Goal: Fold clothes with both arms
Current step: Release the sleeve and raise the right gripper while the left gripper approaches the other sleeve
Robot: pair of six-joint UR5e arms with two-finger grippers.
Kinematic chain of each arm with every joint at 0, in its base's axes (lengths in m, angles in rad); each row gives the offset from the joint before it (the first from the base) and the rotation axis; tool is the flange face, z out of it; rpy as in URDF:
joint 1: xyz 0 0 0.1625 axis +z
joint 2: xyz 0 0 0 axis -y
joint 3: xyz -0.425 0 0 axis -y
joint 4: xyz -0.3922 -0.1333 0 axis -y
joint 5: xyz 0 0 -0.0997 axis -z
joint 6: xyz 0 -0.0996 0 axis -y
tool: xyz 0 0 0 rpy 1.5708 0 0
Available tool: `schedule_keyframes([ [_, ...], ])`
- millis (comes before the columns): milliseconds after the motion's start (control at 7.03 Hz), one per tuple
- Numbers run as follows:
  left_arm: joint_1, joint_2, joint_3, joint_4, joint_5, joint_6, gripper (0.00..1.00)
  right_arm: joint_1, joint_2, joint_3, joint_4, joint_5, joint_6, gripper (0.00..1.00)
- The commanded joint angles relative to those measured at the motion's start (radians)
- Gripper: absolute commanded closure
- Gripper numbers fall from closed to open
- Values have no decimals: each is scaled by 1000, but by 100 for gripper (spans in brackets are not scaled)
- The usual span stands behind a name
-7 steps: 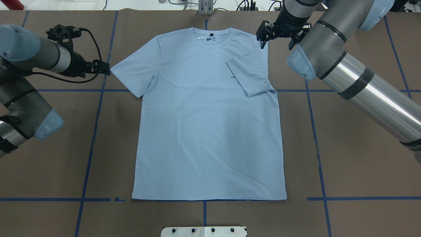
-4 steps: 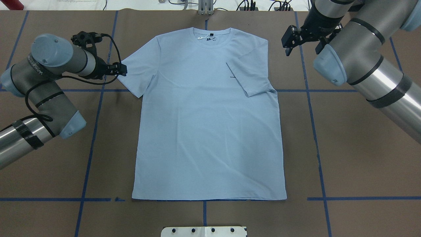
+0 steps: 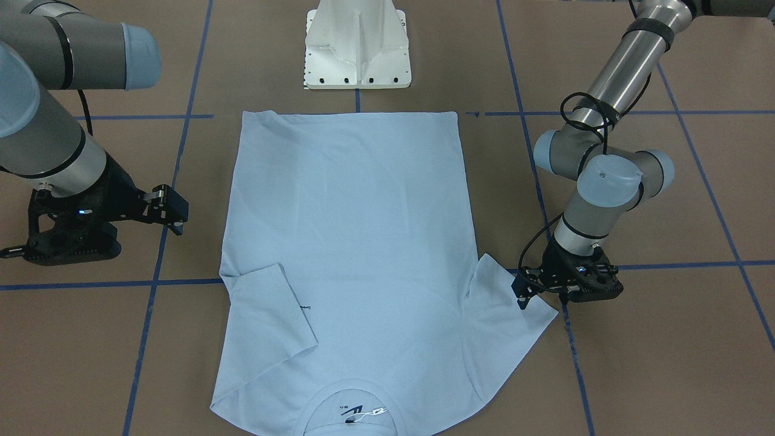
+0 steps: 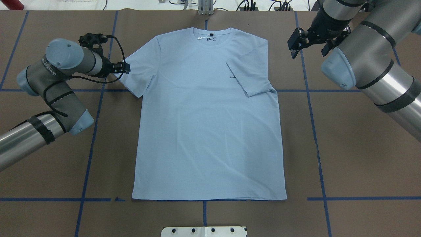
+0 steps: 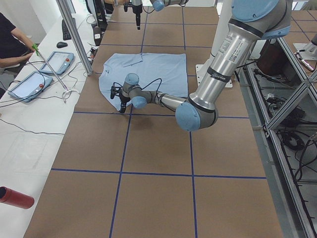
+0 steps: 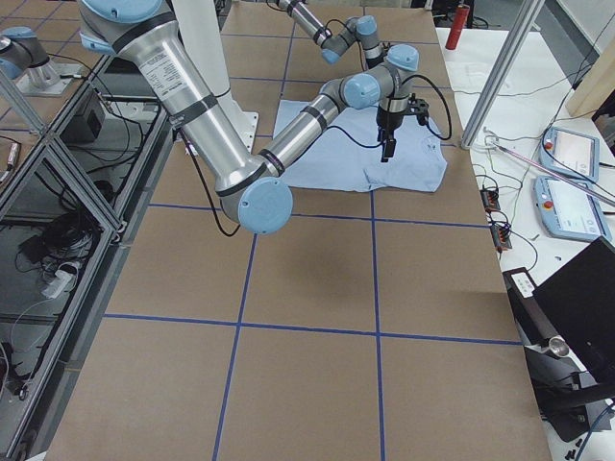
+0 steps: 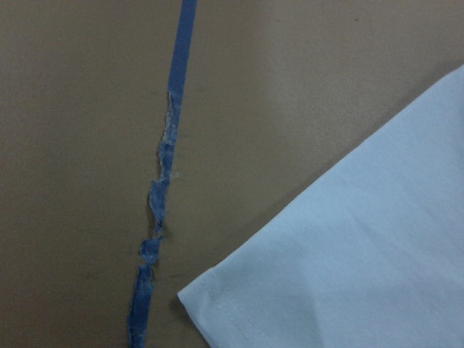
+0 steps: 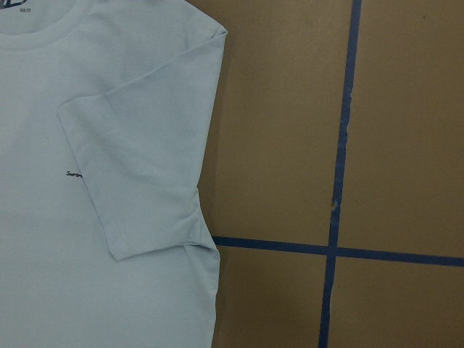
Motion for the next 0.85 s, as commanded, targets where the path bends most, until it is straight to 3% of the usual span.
schedule_keyframes([
  [0,-2,-3,11,-3,14,6,12,-1,1,-1,2,-1,3,0],
  [284,-2,-5,13,-1,14,6,31,-2,1,-2,3,-1,3,0],
  [711,-7,-5,13,-1,14,7,85,-2,1,-4,3,-1,7,0],
])
